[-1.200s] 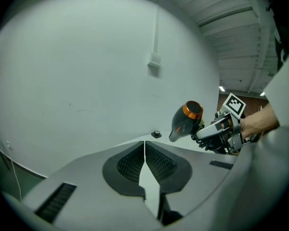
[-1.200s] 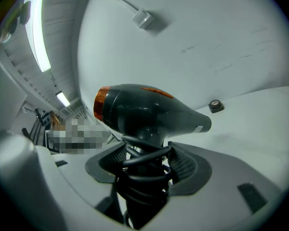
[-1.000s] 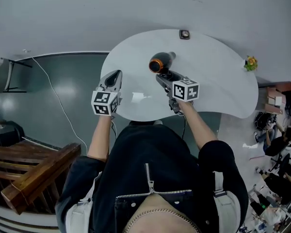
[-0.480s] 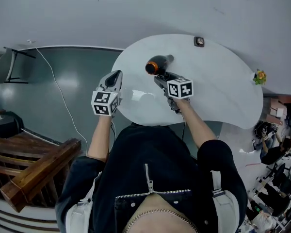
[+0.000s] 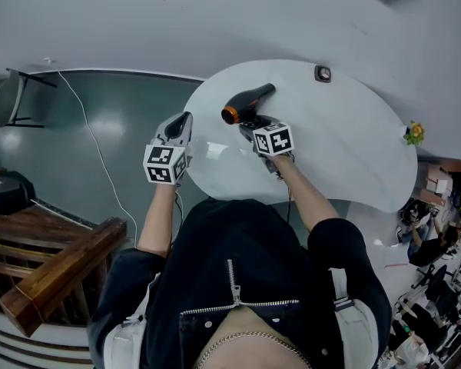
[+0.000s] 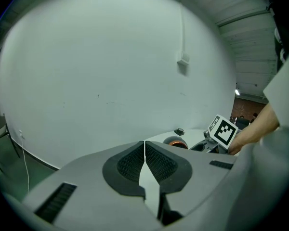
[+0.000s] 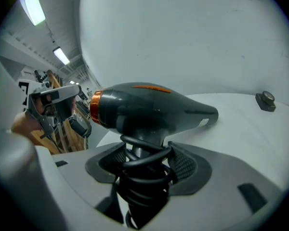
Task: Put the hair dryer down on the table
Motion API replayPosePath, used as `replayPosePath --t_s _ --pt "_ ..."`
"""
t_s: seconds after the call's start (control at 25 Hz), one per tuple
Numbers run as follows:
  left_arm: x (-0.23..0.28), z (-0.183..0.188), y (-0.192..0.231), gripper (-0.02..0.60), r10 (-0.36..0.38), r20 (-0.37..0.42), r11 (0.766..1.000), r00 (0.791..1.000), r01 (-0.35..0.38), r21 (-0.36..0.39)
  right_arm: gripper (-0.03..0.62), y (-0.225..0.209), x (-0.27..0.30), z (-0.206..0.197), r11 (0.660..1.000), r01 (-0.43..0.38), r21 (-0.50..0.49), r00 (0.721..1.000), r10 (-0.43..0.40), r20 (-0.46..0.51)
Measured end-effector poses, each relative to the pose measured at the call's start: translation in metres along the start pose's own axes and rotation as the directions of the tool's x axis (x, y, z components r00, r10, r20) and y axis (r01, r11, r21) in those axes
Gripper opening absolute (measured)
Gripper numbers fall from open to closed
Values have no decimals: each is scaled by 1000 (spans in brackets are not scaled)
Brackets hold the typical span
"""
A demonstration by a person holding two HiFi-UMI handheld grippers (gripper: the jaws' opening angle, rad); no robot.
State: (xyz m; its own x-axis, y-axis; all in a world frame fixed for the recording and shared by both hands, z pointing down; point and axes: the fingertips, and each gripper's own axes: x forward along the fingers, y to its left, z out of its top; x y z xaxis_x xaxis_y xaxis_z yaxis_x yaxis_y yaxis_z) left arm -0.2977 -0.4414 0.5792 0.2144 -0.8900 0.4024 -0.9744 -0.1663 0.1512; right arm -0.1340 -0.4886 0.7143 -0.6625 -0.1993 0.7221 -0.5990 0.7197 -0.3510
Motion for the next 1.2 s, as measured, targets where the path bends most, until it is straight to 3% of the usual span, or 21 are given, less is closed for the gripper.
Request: replayPosePath --t_s 0.56,0.84,1.0,1.2 --pt "-10 -6 21 25 43 -9 999 999 -44 -18 270 -3 36 -22 994 68 -88 990 -78 -114" --pt "-9 -5 14 25 36 -6 999 999 -36 -12 275 -4 39 -25 997 41 -60 991 -49 -122" --pt "-8 -1 8 25 25 6 1000 1000 -25 -1 282 -4 32 -24 997 51 -50 994 -55 -97" --pt "-11 5 -1 25 15 18 1000 1000 -15 16 257 -2 10 -13 997 54 -52 999 -54 9"
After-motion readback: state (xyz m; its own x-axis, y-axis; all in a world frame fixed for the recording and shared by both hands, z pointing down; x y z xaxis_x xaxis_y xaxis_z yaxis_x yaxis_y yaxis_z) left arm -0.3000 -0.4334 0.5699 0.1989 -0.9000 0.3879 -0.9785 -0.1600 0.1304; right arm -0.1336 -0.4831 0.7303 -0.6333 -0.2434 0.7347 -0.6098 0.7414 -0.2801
